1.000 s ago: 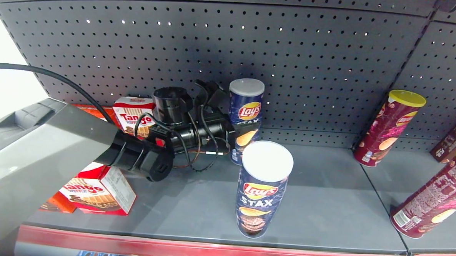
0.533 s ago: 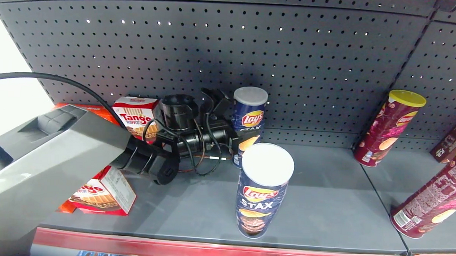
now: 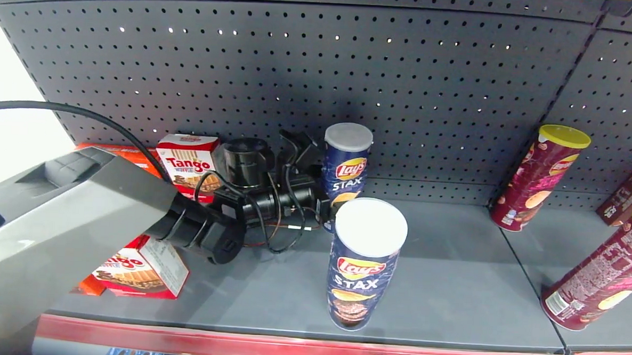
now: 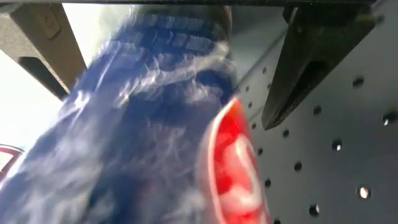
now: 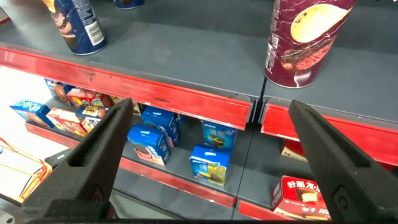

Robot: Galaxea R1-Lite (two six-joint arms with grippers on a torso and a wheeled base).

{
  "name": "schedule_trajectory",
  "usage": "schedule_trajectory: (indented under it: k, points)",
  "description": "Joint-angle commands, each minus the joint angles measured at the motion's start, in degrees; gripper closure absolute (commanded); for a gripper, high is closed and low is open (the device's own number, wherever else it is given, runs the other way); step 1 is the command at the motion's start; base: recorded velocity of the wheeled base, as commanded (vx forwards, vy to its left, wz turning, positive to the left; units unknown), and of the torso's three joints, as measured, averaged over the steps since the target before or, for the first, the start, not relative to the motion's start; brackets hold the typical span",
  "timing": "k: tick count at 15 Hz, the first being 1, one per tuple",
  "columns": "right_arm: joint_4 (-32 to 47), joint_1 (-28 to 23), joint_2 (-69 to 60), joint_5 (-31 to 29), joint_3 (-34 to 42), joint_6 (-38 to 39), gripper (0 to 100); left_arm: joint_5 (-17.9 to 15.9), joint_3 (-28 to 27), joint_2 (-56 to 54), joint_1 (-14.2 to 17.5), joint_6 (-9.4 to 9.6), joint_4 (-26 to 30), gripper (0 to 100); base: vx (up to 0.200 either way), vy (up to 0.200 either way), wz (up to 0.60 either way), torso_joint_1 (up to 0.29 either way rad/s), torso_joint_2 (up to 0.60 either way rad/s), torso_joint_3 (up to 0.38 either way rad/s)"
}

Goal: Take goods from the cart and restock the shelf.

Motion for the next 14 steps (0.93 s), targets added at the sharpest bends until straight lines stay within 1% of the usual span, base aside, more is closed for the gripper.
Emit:
schedule_trajectory:
  k: [1, 2, 3, 5, 6, 7, 8, 10, 12, 13, 14]
  points:
    - [0.0, 0.0, 0.1, 0.0, 0.0, 0.0, 0, 0.1, 5.1, -6.5, 0.2, 0.35, 0.6, 0, 0.0, 0.0, 0.0, 0.0, 0.0, 0.0]
    - [0.0, 0.0, 0.1, 0.0, 0.0, 0.0, 0, 0.1, 6.7, -8.3, 0.3, 0.43, 1.5, 0, 0.0, 0.0, 0.0, 0.0, 0.0, 0.0]
    - [0.0, 0.0, 0.1, 0.0, 0.0, 0.0, 0, 0.1, 7.9, -10.2, 0.5, 1.14, 2.8, 0, 0.0, 0.0, 0.0, 0.0, 0.0, 0.0]
    - [0.0, 0.0, 0.1, 0.0, 0.0, 0.0, 0, 0.3, 9.4, -12.6, 0.7, 3.69, 6.6, 0, 0.0, 0.0, 0.0, 0.0, 0.0, 0.0]
    - [0.0, 0.0, 0.1, 0.0, 0.0, 0.0, 0, 3.8, 9.6, -14.6, 0.7, 6.24, 11.5, 0, 0.0, 0.0, 0.0, 0.0, 0.0, 0.0]
    - [0.0, 0.0, 0.1, 0.0, 0.0, 0.0, 0, 7.2, 9.5, -15.6, 0.7, 7.38, 14.4, 0, 0.0, 0.0, 0.0, 0.0, 0.0, 0.0]
    - [0.0, 0.0, 0.1, 0.0, 0.0, 0.0, 0, 8.2, 9.6, -16.6, 0.7, 7.64, 16.2, 0, 0.0, 0.0, 0.0, 0.0, 0.0, 0.0]
    - [0.0, 0.1, 0.1, 0.0, 0.0, 0.0, 0, 8.5, 9.6, -17.9, 1.0, 7.99, 18.0, 0, 0.0, 0.0, 0.0, 0.0, 0.0, 0.0]
    - [0.0, 0.0, 0.1, 0.0, 0.0, 0.0, 0, 11.3, 9.4, -17.9, 1.4, 9.84, 18.1, 0, 0.0, 0.0, 0.0, 0.0, 0.0, 0.0]
    - [0.0, 0.0, 0.1, 0.0, 0.0, 0.0, 0, 13.2, 9.5, -17.8, 1.5, 10.37, 18.1, 0, 0.0, 0.0, 0.0, 0.0, 0.0, 0.0]
    - [0.0, 0.0, 0.1, 0.0, 0.0, 0.0, 0, 14.6, 9.6, -17.8, 1.5, 10.45, 18.2, 0, 0.0, 0.0, 0.0, 0.0, 0.0, 0.0]
